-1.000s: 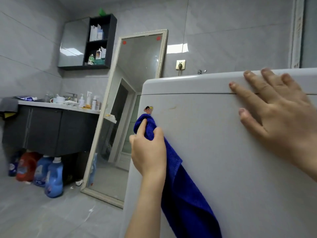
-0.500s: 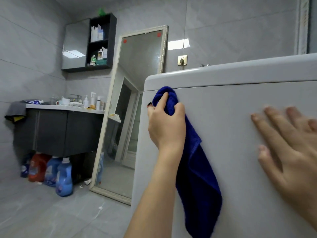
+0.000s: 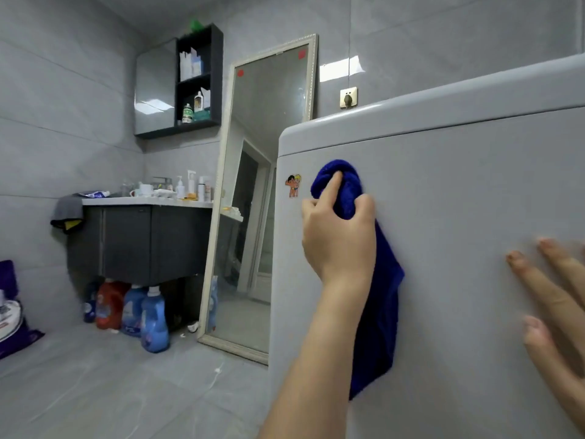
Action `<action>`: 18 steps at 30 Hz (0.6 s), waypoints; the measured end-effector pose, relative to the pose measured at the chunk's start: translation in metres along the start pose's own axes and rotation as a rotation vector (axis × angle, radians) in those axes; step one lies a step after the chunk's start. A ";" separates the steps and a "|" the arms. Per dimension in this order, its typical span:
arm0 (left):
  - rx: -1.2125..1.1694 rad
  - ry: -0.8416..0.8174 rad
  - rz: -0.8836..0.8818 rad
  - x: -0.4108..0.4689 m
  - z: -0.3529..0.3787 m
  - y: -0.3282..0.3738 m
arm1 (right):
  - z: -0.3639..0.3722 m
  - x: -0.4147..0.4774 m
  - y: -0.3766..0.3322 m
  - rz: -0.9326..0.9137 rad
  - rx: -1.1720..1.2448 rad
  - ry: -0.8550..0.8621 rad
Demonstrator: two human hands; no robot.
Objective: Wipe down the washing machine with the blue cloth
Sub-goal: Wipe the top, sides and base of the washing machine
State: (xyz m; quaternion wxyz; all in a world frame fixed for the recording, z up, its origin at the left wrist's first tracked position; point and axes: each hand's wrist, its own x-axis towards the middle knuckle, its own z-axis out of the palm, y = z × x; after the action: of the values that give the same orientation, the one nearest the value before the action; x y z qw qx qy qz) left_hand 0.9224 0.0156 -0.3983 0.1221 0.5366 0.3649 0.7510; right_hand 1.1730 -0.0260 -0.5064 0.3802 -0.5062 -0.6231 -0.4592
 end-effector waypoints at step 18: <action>0.162 0.092 -0.293 -0.124 -0.062 -0.159 | -0.020 -0.059 -0.027 -0.075 0.045 0.135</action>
State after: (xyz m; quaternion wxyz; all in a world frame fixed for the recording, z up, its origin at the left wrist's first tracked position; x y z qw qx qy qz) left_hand 0.8831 0.0302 -0.6052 0.1697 0.4510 0.5038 0.7169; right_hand 1.1581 -0.0639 -0.5609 0.4154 -0.4417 -0.6248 -0.4920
